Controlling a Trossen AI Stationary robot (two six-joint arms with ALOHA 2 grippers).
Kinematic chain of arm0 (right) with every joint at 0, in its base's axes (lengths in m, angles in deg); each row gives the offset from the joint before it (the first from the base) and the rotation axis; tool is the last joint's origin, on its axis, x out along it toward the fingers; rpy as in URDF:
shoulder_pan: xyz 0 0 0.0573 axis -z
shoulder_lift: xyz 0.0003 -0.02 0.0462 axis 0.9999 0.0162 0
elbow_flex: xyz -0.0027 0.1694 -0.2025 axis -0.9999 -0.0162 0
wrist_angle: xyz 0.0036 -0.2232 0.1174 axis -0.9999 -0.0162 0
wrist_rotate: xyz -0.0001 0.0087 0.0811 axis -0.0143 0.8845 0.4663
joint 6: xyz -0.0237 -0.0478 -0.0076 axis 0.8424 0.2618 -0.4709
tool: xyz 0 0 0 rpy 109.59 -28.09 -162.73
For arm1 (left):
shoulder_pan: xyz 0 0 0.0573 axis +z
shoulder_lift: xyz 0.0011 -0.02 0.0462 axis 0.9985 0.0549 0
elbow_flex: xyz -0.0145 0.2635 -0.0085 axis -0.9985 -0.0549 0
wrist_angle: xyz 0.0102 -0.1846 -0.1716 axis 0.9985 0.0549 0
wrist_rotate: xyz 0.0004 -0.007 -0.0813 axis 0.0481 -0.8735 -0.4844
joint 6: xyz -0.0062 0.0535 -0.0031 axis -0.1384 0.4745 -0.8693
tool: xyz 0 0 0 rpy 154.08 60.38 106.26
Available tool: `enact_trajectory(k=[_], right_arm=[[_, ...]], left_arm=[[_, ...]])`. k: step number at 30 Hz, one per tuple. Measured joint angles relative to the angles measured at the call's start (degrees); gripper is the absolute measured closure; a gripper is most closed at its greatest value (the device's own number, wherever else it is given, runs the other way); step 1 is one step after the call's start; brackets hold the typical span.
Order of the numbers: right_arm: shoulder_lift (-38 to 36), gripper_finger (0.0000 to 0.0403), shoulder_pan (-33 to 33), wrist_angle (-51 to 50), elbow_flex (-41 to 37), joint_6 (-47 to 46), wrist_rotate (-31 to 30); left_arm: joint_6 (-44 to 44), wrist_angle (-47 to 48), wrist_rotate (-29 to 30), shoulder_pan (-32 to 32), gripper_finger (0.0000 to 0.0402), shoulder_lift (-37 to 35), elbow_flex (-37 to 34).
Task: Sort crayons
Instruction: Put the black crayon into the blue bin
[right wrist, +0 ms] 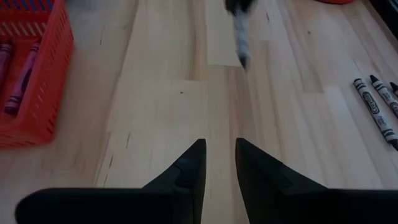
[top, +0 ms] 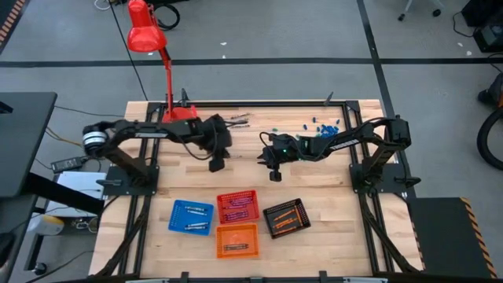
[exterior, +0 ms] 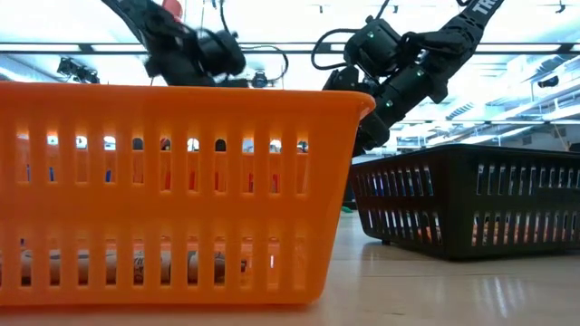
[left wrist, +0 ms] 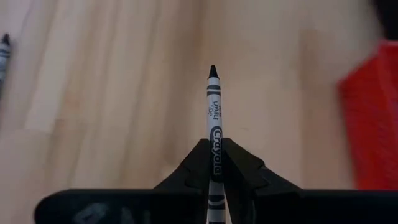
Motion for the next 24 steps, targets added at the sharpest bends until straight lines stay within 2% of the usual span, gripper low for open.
enact_trajectory(k=[5,10,14,18,24], right_arm=[[0.0,0.0312,0.0,-0.2,0.0,0.0,0.0],[0.0,0.0312,0.0,-0.2,0.0,0.0,-0.1],[0.0,0.0312,0.0,-0.7,0.0,-0.1,-0.2],[0.0,0.0312,0.0,-0.9,0.0,-0.4,-0.2],[0.0,0.0312,0.0,-1.6,0.0,-0.4,-0.2]], left_arm=[[-1.8,12.2,-1.3,-0.7,0.0366,-8.0,0.0],[-2.1,21.4,-11.5,-1.9,0.0365,-14.2,0.0],[-2.2,27.6,-14.6,-4.6,0.0365,-15.9,0.0],[-3.6,28.7,-16.1,-9.1,0.0365,-15.9,-0.9],[-8.4,23.2,-23.8,-15.5,0.0365,-15.9,-8.6]])
